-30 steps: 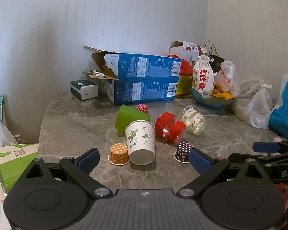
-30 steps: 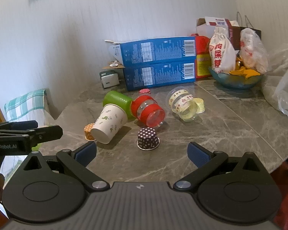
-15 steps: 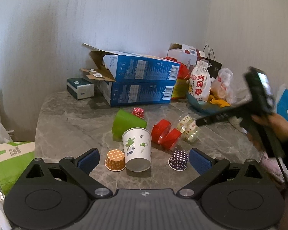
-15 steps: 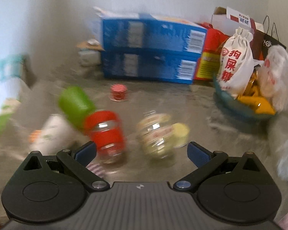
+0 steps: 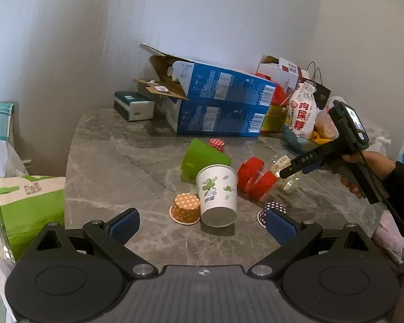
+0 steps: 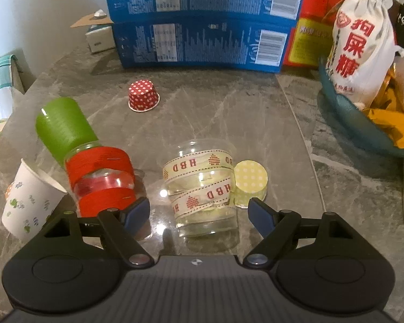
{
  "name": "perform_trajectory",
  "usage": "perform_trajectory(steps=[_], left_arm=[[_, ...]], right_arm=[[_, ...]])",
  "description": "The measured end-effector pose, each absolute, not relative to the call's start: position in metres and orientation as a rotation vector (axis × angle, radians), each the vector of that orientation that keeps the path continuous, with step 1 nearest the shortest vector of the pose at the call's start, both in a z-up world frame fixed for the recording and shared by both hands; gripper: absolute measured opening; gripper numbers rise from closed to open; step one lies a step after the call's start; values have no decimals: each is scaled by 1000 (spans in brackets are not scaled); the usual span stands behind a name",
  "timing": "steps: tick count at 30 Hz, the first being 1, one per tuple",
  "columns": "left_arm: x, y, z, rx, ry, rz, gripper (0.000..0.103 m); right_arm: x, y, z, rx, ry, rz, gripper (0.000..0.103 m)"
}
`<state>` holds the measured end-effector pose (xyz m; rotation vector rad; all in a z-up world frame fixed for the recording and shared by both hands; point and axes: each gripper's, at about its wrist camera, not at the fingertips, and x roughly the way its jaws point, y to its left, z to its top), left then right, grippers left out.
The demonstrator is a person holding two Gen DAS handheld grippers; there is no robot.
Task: Flip cup upright
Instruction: 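Move the right tool to the clear HBD cup and close on it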
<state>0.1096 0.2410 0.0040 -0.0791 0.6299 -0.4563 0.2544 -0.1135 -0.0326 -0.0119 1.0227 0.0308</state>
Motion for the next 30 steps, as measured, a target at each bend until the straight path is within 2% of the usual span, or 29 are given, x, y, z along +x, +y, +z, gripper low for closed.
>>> perform_trajectory(steps=[2, 7, 13, 22, 30], left_arm=[[110, 242, 4, -81, 633, -451, 101], [110, 246, 2, -92, 641, -444, 101], [106, 252, -2, -112, 642, -452, 101], [100, 260, -7, -136, 647, -447, 101], [94, 272, -8, -170, 643, -477, 101]], right_arm=[[257, -112, -36, -19, 1040, 36, 80], [268, -110, -45, -39, 1091, 37, 66], [270, -114, -53, -18, 1125, 29, 56], [255, -114, -44, 26, 1078, 20, 54], [182, -109, 10, 111, 911, -21, 54]])
